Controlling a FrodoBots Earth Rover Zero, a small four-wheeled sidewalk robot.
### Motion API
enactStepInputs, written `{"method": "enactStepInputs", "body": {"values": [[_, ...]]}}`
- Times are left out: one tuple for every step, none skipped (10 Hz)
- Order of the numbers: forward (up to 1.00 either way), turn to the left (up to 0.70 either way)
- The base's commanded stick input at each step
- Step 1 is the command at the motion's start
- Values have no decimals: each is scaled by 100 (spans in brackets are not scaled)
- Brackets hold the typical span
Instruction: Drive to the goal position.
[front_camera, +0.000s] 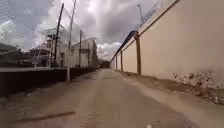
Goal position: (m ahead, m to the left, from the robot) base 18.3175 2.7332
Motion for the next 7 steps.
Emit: {"method": "enactStepInputs", "body": {"values": [[60,-4],[60,-7],[60,-10],[60,0],[60,0],[60,0],[60,0]]}}
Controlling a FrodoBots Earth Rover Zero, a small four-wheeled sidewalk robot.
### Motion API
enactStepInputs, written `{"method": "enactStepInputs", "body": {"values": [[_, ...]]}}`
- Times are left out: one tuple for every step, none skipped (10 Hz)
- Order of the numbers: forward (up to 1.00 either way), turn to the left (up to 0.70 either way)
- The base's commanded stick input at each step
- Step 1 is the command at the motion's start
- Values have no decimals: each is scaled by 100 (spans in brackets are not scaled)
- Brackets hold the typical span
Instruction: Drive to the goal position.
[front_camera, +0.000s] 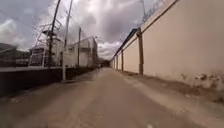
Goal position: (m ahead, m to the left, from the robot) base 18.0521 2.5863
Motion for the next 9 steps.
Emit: {"method": "enactStepInputs", "body": {"values": [[60,0],[60,0],[60,0],[60,0],[60,0],[60,0],[60,0],[60,0],[60,0]]}}
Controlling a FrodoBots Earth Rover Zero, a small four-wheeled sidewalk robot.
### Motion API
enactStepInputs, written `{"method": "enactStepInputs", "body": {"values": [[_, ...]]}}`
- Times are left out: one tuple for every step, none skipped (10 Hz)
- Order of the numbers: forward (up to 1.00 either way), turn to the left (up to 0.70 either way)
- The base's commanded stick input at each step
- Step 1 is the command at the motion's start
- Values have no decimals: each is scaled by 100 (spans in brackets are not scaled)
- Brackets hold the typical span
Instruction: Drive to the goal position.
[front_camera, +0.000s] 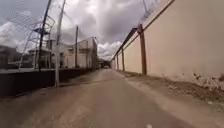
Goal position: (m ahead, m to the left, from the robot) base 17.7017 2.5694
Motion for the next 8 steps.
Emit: {"method": "enactStepInputs", "body": {"values": [[60,0],[60,0],[60,0],[60,5],[60,15],[60,15],[60,15],[60,15]]}}
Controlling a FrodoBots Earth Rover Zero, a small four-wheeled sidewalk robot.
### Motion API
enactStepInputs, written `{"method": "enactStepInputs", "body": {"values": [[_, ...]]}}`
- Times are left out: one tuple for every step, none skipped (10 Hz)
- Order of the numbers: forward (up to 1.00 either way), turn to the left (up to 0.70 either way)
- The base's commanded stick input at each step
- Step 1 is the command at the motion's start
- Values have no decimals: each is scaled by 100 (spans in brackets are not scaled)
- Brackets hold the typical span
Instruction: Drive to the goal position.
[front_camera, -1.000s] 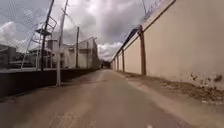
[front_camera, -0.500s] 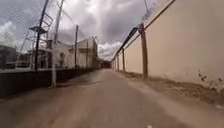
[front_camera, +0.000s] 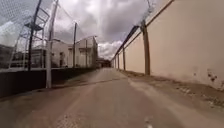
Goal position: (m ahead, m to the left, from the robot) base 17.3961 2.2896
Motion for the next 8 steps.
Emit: {"method": "enactStepInputs", "body": {"values": [[60,15],[60,15],[60,15],[60,15],[60,15],[60,15],[60,15],[60,15]]}}
